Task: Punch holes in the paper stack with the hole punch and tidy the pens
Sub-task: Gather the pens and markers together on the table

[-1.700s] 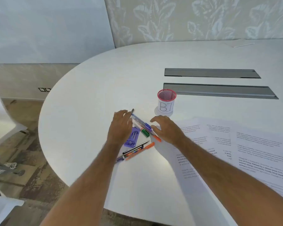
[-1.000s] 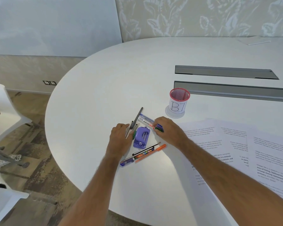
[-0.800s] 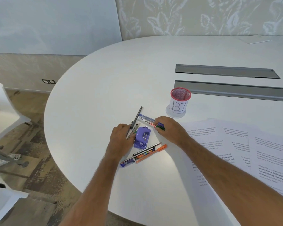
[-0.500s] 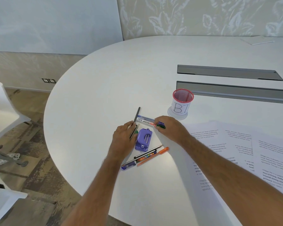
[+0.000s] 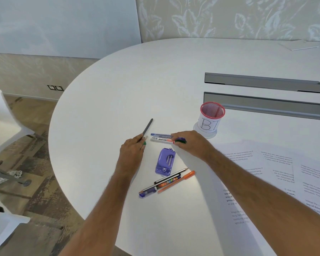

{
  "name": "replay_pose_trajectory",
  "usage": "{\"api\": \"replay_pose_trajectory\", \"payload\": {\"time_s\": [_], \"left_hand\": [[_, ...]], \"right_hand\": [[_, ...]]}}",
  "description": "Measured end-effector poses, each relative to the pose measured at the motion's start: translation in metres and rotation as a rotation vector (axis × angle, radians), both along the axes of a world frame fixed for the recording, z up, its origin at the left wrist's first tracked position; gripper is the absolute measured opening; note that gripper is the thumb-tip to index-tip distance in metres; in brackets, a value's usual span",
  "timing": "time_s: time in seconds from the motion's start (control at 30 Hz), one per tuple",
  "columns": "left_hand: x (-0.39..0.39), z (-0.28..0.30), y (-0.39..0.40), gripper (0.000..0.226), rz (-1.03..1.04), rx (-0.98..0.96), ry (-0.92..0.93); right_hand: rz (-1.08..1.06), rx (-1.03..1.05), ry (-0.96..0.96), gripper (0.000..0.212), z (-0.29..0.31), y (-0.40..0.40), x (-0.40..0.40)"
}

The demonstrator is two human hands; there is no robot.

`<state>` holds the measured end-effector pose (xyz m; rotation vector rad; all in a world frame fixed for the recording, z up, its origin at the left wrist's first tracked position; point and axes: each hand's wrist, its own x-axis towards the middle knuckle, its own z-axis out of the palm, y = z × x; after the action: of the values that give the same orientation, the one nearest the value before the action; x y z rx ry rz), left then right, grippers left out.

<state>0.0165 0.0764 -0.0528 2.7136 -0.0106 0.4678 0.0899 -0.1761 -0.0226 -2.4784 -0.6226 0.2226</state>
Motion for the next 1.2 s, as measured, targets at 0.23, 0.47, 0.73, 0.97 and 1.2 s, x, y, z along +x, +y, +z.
{"api": "replay_pose_trajectory", "payload": {"time_s": [0.23, 0.47, 0.73, 0.97, 1.2], "left_hand": [[0.007, 0.008, 0.029, 0.027, 0.064, -0.014, 0.036], [0.016, 0.016, 0.05, 0.03, 0.086, -0.043, 0.131], [0.018, 0.024, 0.054, 0.03, 0.054, -0.054, 0.186], [0.02, 0.021, 0.058, 0.03, 0.025, -0.09, 0.186], [0.016, 0.017, 0.054, 0.03, 0.019, -0.15, 0.118]], "right_hand": [[0.088, -0.005, 0.042, 0.025, 0.001, 0.018, 0.012], [0.194, 0.032, 0.088, 0.026, 0.002, 0.04, 0.021], [0.342, 0.011, 0.127, 0.026, 0.002, 0.078, 0.03], [0.428, -0.052, 0.088, 0.023, 0.0, 0.107, 0.04], [0.444, -0.051, 0.09, 0.023, 0.007, 0.117, 0.035]]}}
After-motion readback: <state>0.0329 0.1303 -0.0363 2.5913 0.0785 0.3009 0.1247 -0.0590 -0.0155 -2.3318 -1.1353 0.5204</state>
